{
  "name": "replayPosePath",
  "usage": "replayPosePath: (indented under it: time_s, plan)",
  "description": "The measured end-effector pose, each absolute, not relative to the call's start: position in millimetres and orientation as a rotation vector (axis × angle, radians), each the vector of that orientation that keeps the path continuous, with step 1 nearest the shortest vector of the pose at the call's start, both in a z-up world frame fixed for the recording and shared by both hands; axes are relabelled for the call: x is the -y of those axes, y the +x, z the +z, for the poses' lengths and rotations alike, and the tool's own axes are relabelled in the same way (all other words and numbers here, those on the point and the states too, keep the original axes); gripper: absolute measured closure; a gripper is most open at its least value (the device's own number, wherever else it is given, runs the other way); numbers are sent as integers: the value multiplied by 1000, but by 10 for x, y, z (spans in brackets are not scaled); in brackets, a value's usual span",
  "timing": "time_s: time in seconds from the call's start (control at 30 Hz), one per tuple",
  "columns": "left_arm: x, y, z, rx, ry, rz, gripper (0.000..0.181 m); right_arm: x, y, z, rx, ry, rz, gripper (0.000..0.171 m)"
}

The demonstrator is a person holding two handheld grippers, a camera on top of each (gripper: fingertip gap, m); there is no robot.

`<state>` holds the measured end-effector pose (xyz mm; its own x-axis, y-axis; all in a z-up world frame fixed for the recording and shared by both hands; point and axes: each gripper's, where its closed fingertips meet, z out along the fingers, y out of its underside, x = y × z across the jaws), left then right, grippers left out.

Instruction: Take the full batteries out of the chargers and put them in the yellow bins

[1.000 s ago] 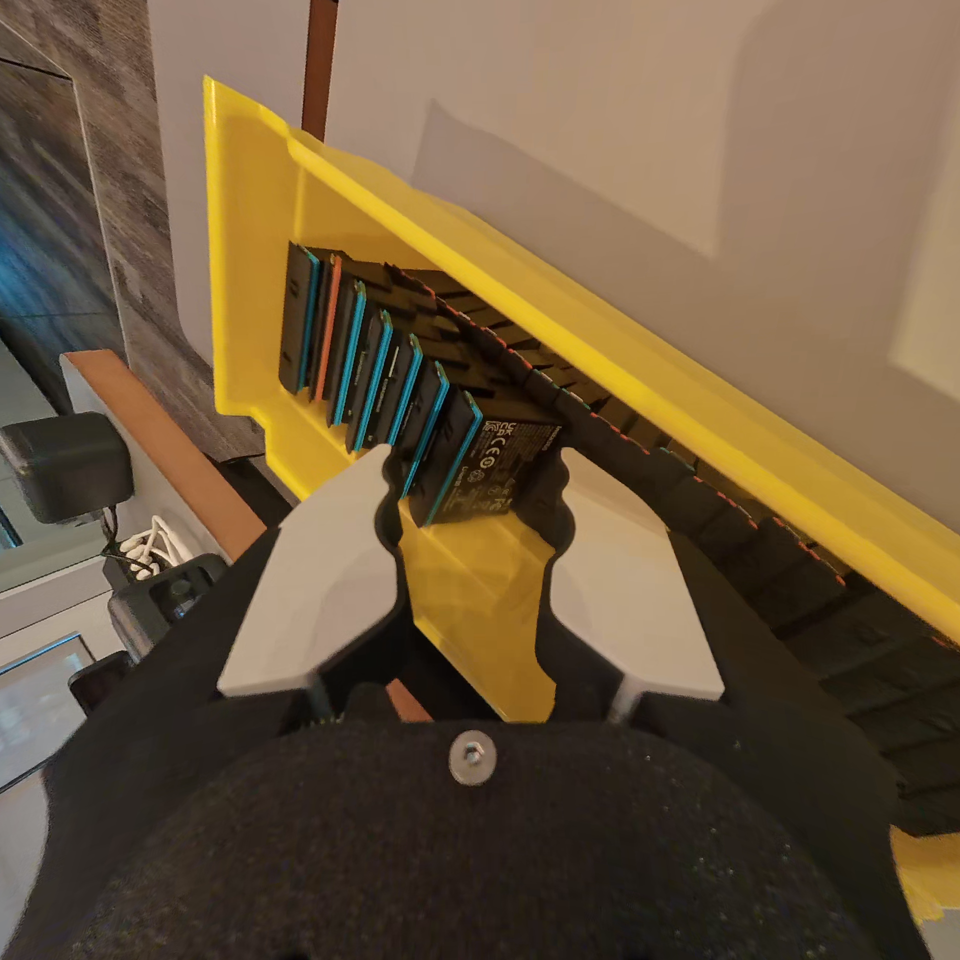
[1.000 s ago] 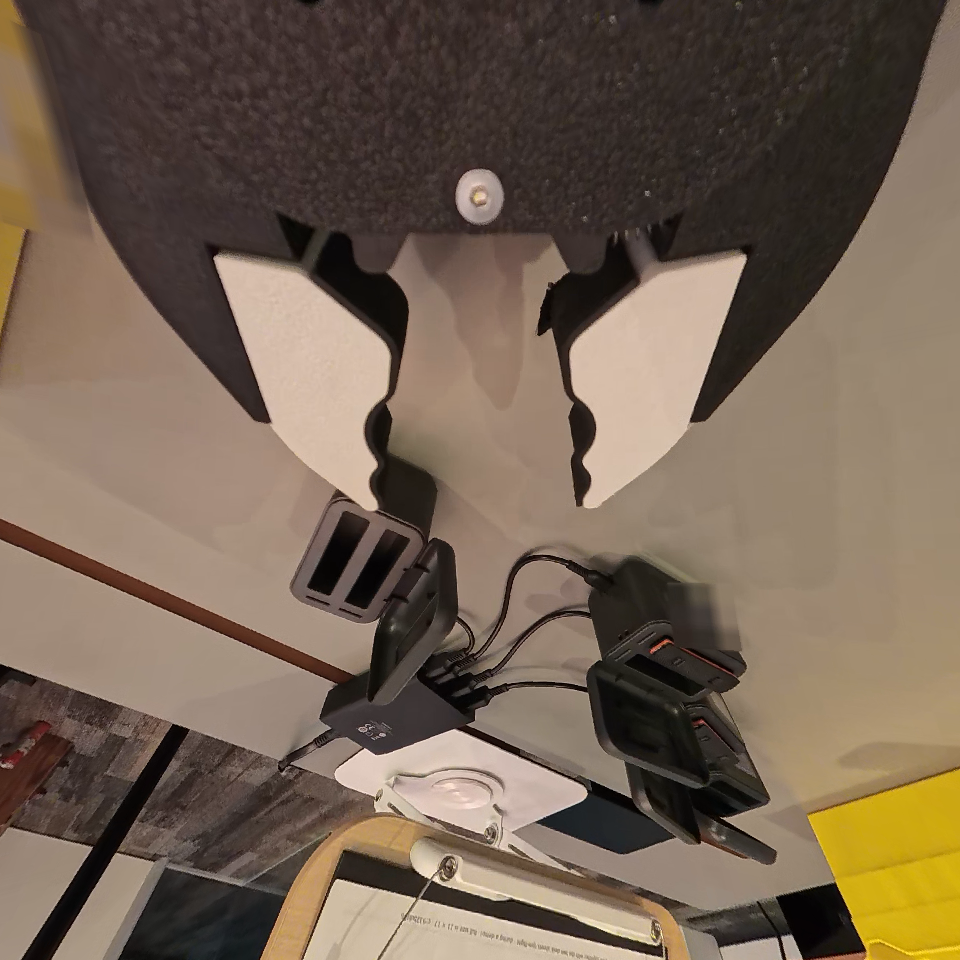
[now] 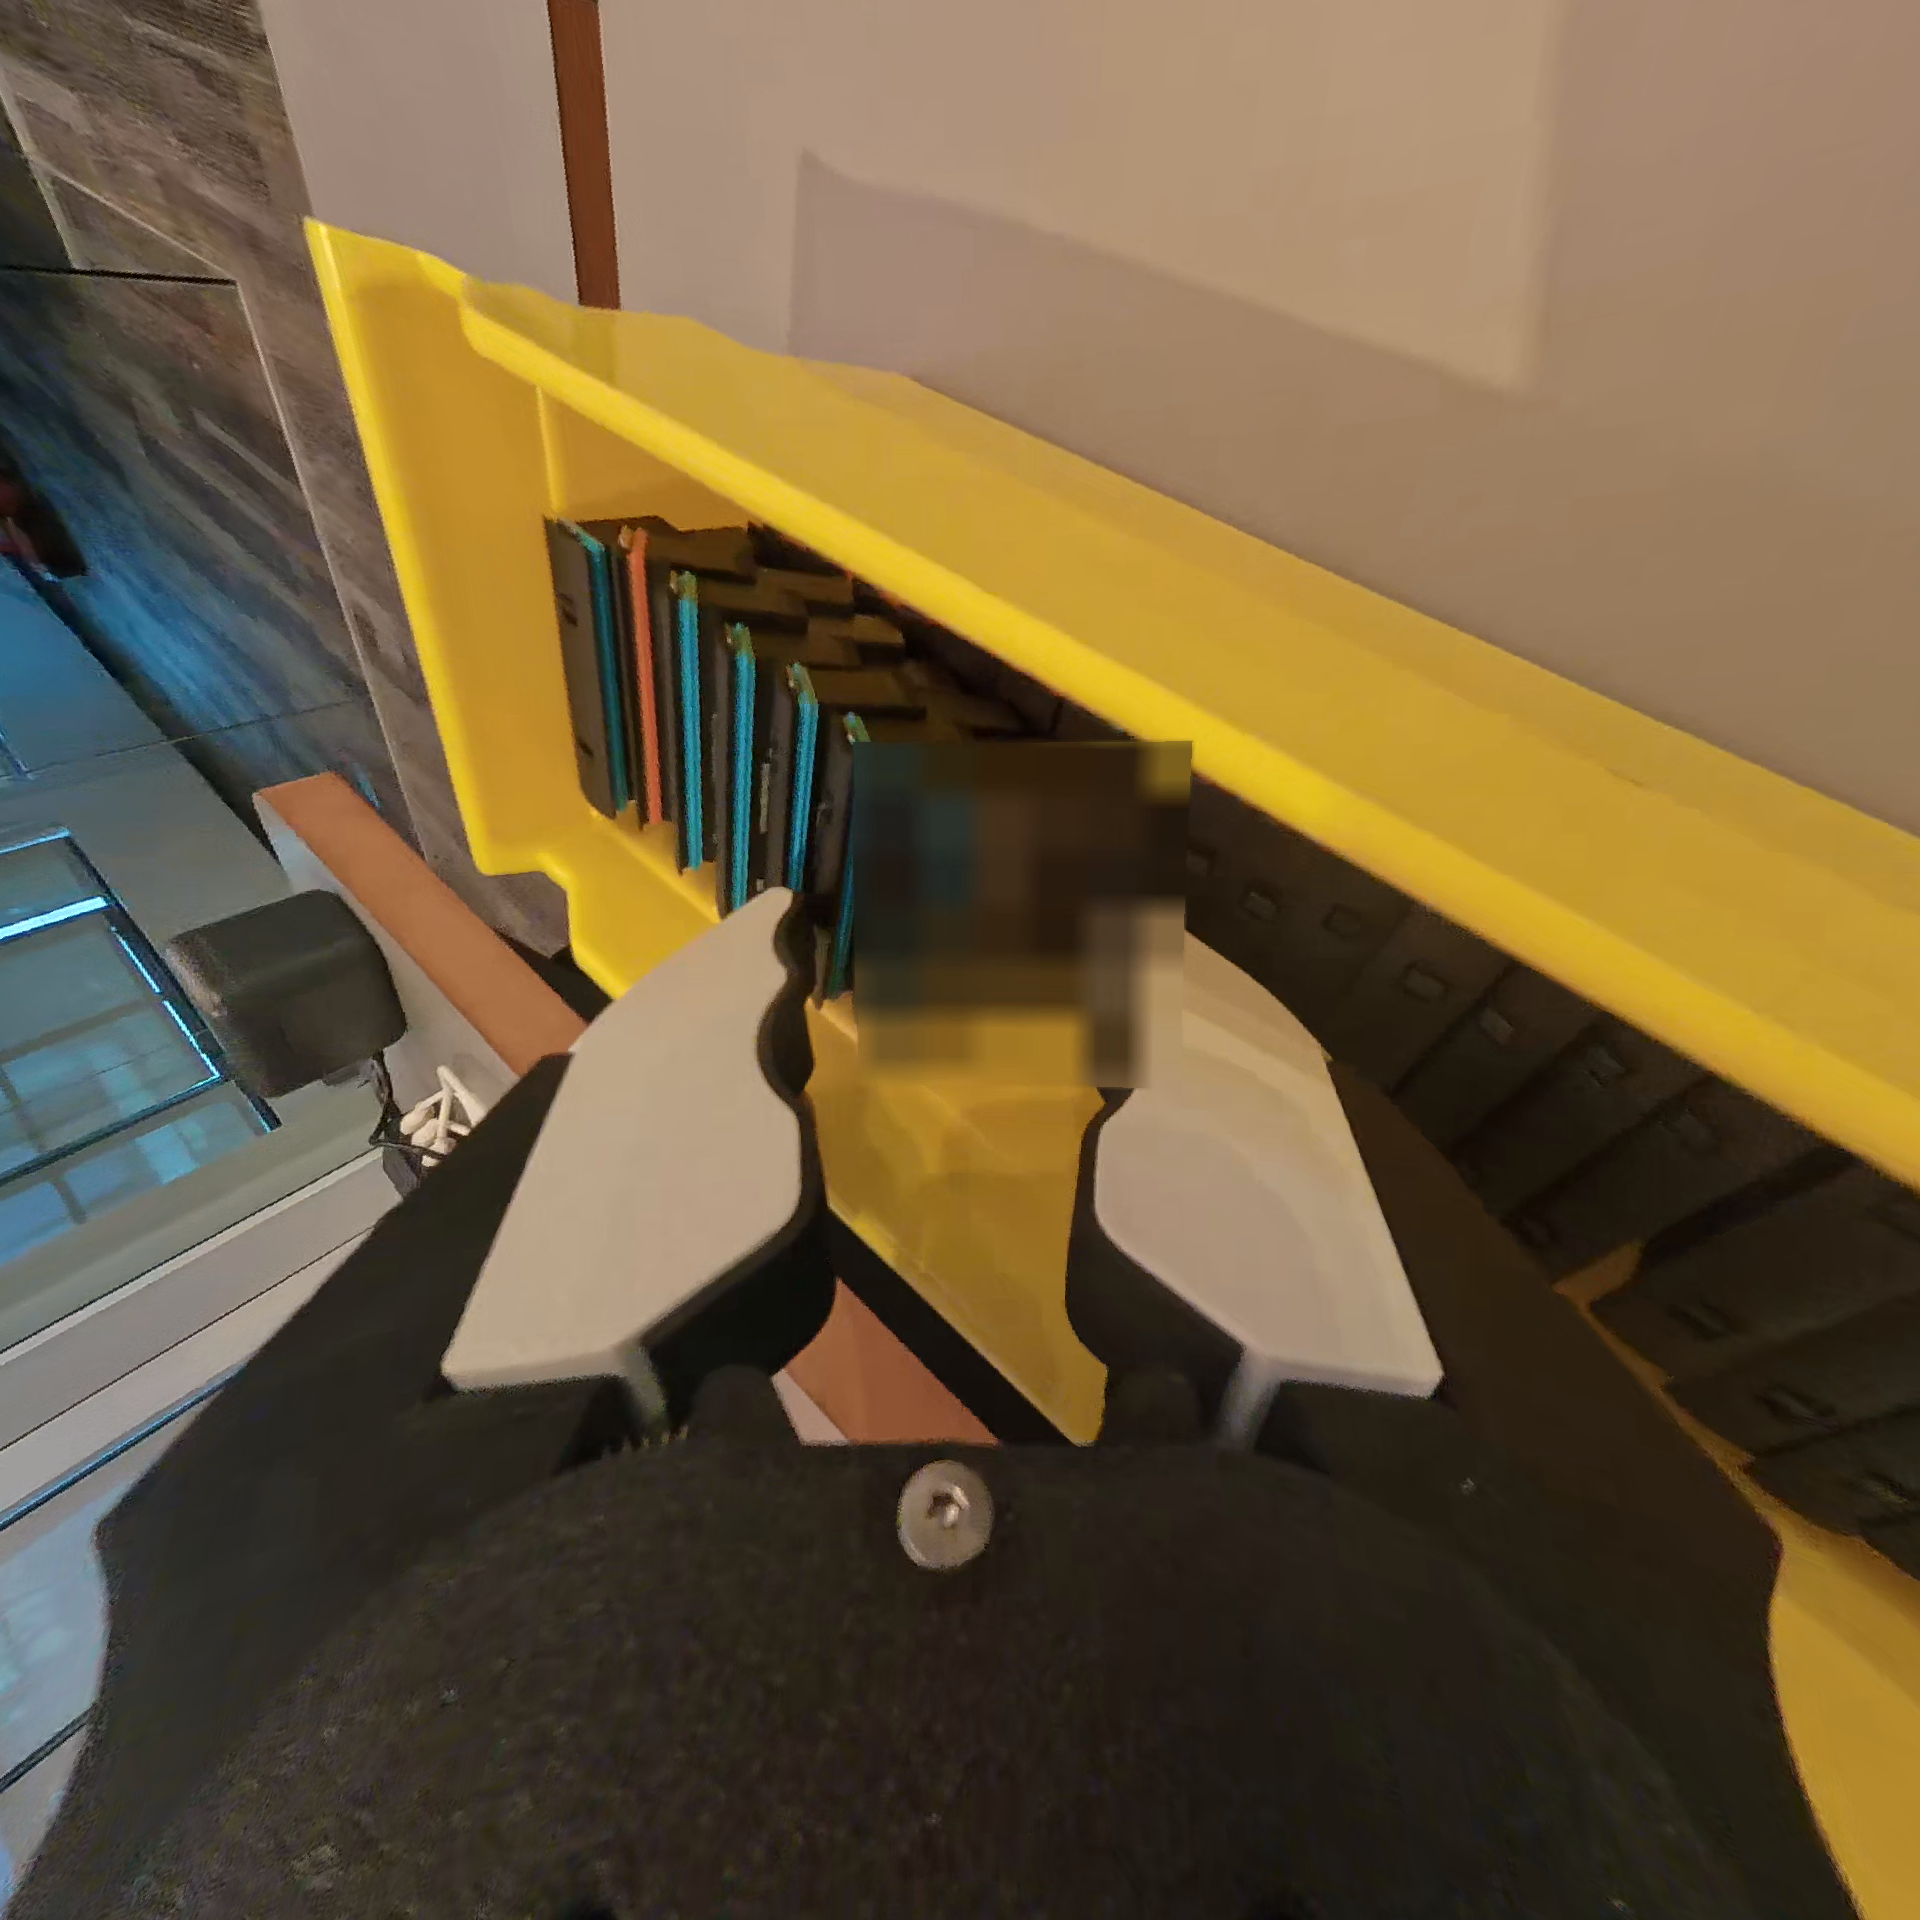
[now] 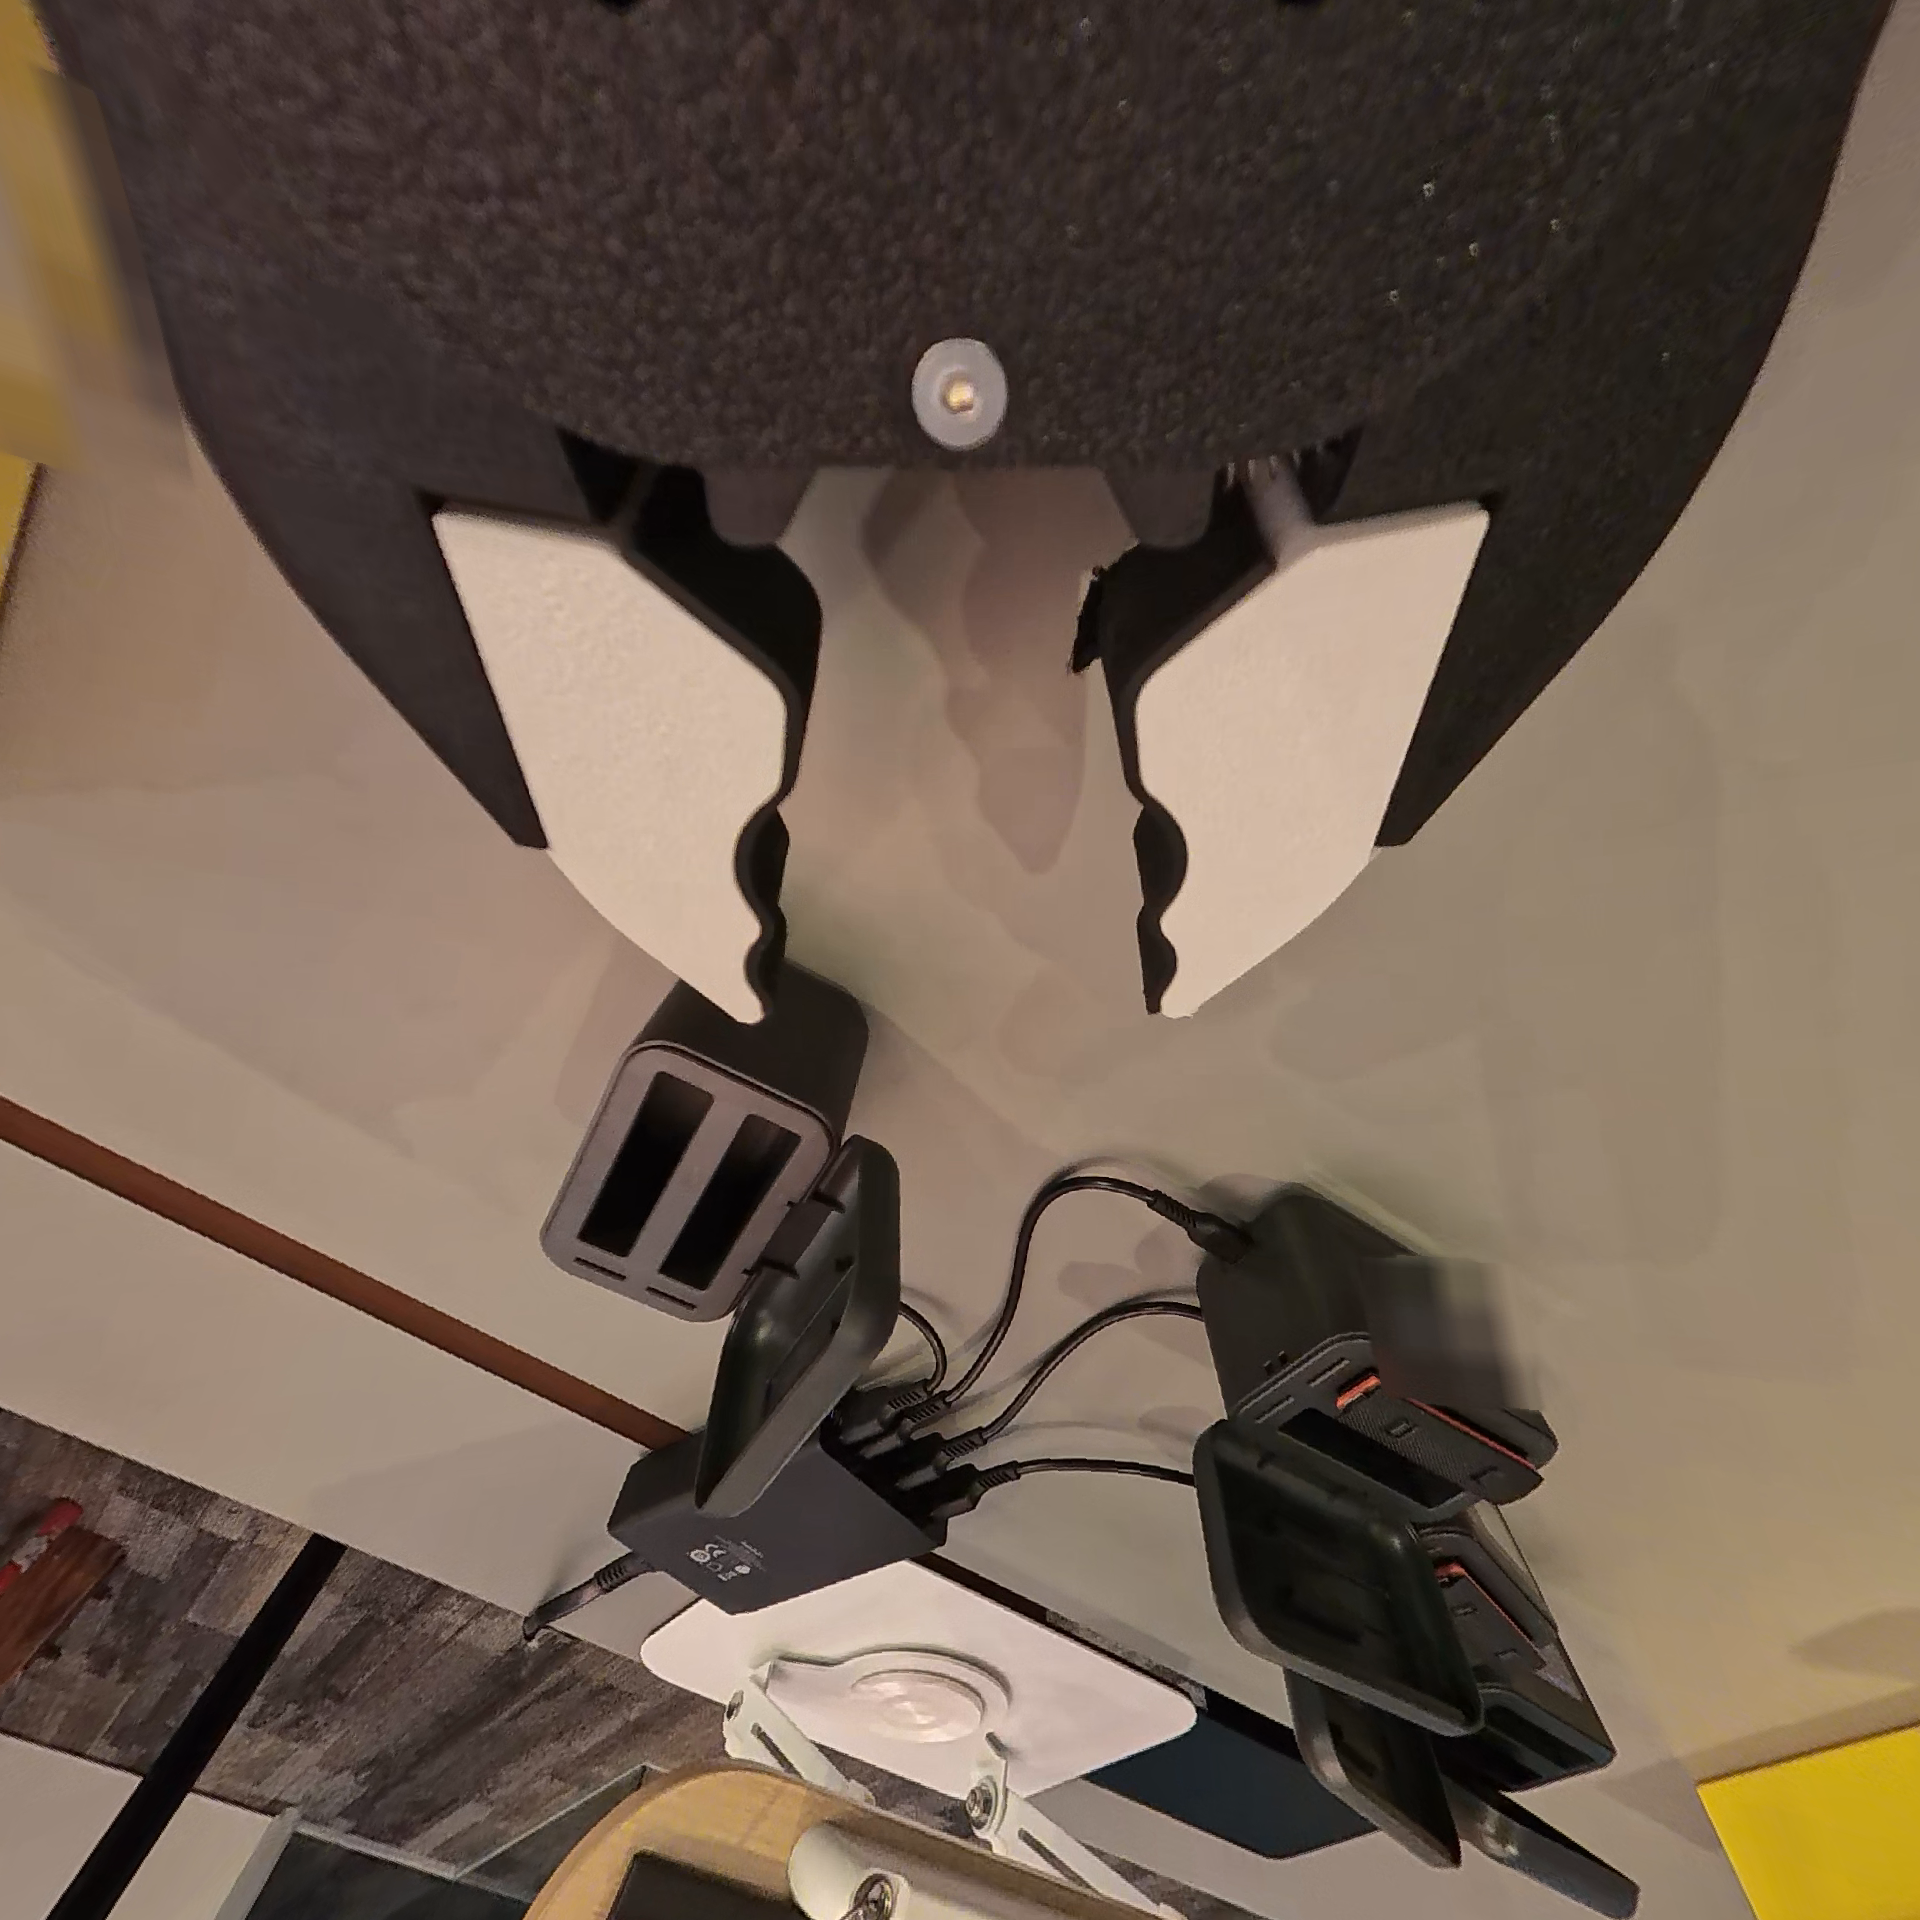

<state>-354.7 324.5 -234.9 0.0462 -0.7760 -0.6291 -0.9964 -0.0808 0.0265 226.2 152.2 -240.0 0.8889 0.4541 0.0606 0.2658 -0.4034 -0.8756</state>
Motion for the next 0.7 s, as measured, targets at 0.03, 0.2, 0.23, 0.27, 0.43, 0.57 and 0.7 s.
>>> replayPosePath:
  time_s: [0.03, 0.2, 0.23, 0.27, 0.43, 0.57, 0.7]
  plan:
    - [-3246, -3542, -2352, -1776, -1912, 710, 130, -1523, 2268, -2399, 522, -2011, 225, 106]
    - [-3220, -3546, -2336, -1737, -1848, 740, 132, -1524, 2294, -2400, 516, -2014, 220, 106]
    - [-3210, -3550, -2314, -1722, -1828, 748, 136, -1525, 2297, -2399, 516, -2014, 216, 106]
    - [-3195, -3555, -2292, -1706, -1810, 754, 140, -1524, 2299, -2398, 517, -2014, 212, 106]
    - [-3068, -3557, -2250, -1650, -1695, 764, 145, -1524, 2300, -2398, 517, -2016, 205, 106]
    - [-3009, -3547, -2246, -1648, -1619, 821, 146, -1523, 2286, -2416, 524, -2022, 201, 107]
    - [-2983, -3556, -2234, -1678, -1556, 897, 147, -1521, 2294, -2398, 522, -2018, 191, 107]
